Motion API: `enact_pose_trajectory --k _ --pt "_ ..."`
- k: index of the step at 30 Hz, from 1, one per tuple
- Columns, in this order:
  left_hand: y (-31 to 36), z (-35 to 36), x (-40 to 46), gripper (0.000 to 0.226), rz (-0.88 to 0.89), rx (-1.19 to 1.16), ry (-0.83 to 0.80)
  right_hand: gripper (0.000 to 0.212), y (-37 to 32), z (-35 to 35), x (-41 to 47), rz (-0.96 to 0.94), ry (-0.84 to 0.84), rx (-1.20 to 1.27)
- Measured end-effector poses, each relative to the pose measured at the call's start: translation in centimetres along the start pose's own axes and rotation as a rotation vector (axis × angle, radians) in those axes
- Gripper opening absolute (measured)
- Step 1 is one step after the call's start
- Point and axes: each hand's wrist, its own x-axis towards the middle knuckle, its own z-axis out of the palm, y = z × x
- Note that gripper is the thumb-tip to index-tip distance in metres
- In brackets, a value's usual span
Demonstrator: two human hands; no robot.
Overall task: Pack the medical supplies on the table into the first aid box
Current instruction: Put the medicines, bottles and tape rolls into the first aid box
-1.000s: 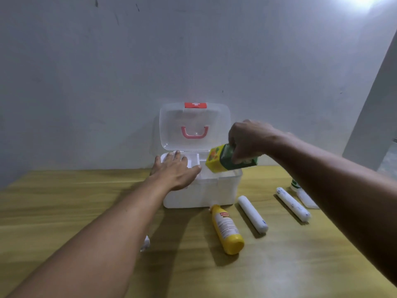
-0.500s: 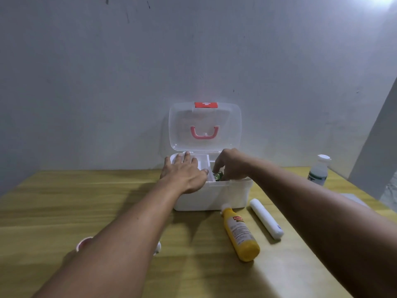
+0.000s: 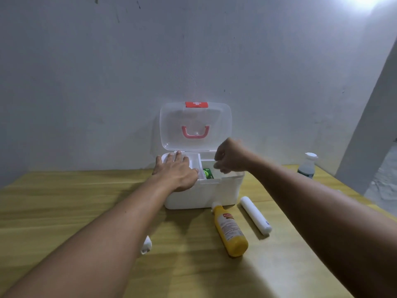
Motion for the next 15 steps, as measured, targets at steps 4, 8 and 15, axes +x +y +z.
enact_pose_trajectory --k 4,8,15 --pt "0.0 -0.4 0.2 0.062 0.023 0.04 0.001 0.009 1.6 -4.2 -3.1 -0.032 0.213 -0.015" --pt "0.3 -0.9 0.7 0.062 0.074 0.02 0.032 0.018 5.0 -6.8 -6.8 0.235 -0.025 -0.303" --pt "1.0 -0.2 1.2 0.058 0.057 -0.038 -0.018 0.025 11.8 -6.0 -10.3 0.462 -0.139 -0.418"
